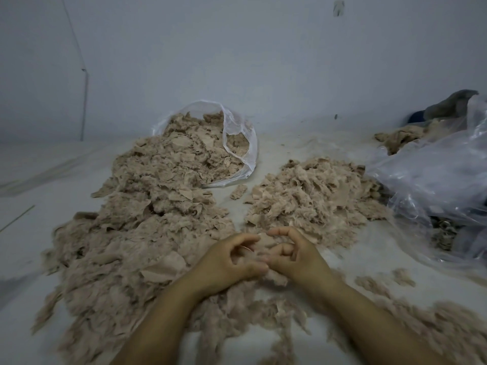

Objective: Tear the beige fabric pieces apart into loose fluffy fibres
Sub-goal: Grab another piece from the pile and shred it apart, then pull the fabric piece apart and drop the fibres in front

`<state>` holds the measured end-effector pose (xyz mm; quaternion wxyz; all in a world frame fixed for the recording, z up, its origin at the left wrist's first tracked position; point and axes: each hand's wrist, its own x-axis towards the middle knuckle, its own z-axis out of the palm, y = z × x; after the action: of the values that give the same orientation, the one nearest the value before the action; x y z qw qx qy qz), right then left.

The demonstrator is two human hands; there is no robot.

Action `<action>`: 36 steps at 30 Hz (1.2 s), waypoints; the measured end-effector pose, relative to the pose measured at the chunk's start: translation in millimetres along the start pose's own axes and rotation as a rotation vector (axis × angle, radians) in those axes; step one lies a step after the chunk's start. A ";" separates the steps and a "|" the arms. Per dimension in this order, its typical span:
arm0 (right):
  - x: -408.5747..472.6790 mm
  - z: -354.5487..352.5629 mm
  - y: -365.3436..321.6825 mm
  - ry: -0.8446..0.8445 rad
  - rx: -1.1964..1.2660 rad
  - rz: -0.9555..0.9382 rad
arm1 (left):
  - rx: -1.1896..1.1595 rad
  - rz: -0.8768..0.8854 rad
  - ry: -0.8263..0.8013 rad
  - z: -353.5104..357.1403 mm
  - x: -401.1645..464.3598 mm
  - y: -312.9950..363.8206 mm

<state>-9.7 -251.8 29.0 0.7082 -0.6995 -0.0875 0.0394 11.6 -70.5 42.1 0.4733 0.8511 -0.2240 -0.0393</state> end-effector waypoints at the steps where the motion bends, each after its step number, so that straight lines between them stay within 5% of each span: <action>1: 0.1 1.1 0.8 -0.015 -0.021 -0.003 | -0.035 0.031 0.033 5.5 1.9 -0.4; 8: 0.2 -2.8 -0.5 0.019 -0.077 -0.021 | -0.085 0.054 0.149 7.1 4.7 -4.2; 13: -2.1 -15.9 -5.4 0.190 -0.115 -0.165 | -0.149 0.001 0.412 -11.6 5.9 -9.9; 21: 1.6 -4.1 -9.7 0.175 -0.255 -0.196 | -0.293 -0.046 0.120 5.5 0.8 -1.6; 36: 5.2 6.0 -16.2 0.143 -0.205 -0.135 | -0.376 -0.038 0.213 1.9 2.8 -5.5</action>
<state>-6.7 -245.2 45.6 0.6386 -0.7616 -0.0874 -0.0675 15.5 -70.6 36.9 0.6437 0.7514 -0.1452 0.0009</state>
